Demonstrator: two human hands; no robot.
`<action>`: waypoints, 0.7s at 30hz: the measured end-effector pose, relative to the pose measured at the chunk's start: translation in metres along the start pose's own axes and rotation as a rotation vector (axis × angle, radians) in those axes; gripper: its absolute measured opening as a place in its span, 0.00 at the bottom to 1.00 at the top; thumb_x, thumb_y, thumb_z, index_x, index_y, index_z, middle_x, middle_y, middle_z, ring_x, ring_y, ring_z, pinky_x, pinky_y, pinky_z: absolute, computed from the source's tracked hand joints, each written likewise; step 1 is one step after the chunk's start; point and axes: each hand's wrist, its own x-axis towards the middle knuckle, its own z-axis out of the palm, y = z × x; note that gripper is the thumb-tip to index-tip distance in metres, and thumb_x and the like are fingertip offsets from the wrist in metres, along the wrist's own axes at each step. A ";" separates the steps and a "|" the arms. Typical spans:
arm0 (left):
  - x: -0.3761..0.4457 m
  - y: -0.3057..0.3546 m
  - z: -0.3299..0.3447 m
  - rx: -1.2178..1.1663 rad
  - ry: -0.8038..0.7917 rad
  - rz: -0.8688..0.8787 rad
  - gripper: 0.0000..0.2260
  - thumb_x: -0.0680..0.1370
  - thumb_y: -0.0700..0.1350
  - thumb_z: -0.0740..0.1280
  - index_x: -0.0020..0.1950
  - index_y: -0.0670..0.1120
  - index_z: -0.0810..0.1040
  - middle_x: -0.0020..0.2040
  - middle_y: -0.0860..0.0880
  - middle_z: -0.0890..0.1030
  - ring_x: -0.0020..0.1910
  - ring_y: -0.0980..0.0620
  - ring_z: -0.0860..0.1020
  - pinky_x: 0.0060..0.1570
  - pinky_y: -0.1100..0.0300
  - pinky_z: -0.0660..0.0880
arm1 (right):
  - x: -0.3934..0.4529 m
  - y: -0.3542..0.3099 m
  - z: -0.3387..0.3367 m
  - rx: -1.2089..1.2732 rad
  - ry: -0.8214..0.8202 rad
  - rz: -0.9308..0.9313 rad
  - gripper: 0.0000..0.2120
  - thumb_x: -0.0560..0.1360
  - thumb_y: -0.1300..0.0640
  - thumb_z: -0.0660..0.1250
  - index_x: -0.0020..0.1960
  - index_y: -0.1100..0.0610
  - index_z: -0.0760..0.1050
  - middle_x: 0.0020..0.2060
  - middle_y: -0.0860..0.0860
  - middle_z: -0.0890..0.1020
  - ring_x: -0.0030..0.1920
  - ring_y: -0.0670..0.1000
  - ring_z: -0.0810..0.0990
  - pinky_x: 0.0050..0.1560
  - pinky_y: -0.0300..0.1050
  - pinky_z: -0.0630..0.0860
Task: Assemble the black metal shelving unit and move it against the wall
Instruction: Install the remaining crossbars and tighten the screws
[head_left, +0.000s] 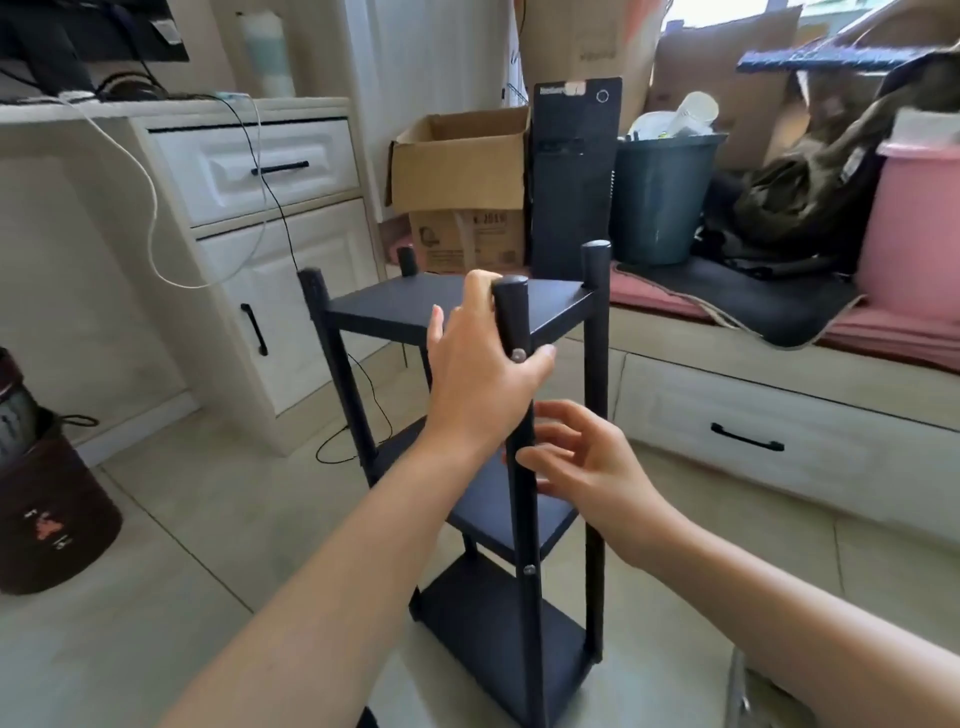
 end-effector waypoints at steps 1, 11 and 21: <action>-0.004 0.000 0.004 0.005 -0.019 0.017 0.19 0.75 0.43 0.75 0.58 0.50 0.67 0.49 0.54 0.80 0.51 0.79 0.66 0.73 0.39 0.59 | -0.004 0.001 -0.003 0.008 0.011 0.011 0.15 0.77 0.68 0.68 0.61 0.56 0.75 0.51 0.54 0.85 0.52 0.54 0.85 0.53 0.53 0.82; -0.039 0.023 0.038 -0.069 -0.036 0.029 0.17 0.75 0.39 0.73 0.56 0.50 0.68 0.49 0.52 0.83 0.55 0.54 0.79 0.76 0.58 0.37 | -0.043 0.004 -0.034 0.027 0.049 0.089 0.13 0.77 0.71 0.67 0.58 0.58 0.76 0.48 0.53 0.86 0.49 0.52 0.86 0.48 0.42 0.82; -0.056 0.021 0.033 -0.195 -0.155 0.153 0.18 0.72 0.36 0.75 0.58 0.46 0.73 0.49 0.60 0.83 0.54 0.61 0.81 0.71 0.32 0.62 | -0.057 0.011 -0.029 0.029 0.059 0.142 0.16 0.72 0.70 0.72 0.55 0.56 0.76 0.45 0.52 0.87 0.47 0.50 0.86 0.45 0.38 0.81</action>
